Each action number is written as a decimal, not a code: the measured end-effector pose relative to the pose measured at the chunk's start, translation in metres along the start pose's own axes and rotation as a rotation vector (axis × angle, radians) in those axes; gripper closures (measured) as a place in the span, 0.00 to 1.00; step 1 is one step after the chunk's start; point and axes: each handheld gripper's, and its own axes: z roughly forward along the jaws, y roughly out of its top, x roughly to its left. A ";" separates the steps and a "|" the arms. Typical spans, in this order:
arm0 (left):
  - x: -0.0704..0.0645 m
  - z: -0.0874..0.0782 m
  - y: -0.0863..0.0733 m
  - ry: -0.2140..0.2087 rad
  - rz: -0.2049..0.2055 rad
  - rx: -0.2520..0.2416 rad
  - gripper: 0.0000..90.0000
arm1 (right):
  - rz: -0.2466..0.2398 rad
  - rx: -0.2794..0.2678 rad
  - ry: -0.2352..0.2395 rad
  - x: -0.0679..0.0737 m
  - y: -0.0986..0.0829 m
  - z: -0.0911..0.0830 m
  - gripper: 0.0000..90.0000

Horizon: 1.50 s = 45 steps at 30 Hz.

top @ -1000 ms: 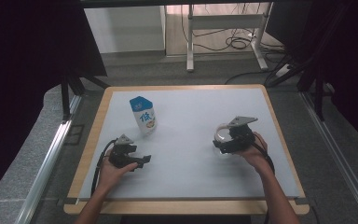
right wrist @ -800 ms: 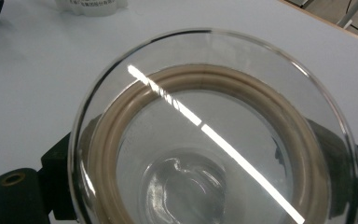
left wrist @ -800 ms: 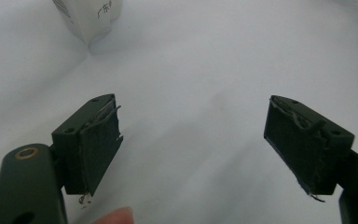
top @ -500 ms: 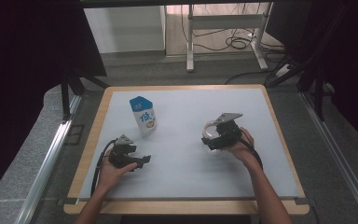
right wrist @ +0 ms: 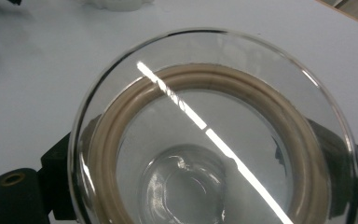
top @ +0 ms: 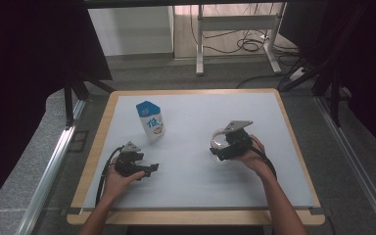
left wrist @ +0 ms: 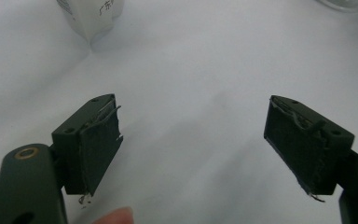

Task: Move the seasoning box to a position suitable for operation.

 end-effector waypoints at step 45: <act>-0.001 -0.005 -0.002 0.029 0.008 -0.067 0.28 | 0.248 -0.294 -0.172 -0.004 -0.041 -0.086 0.88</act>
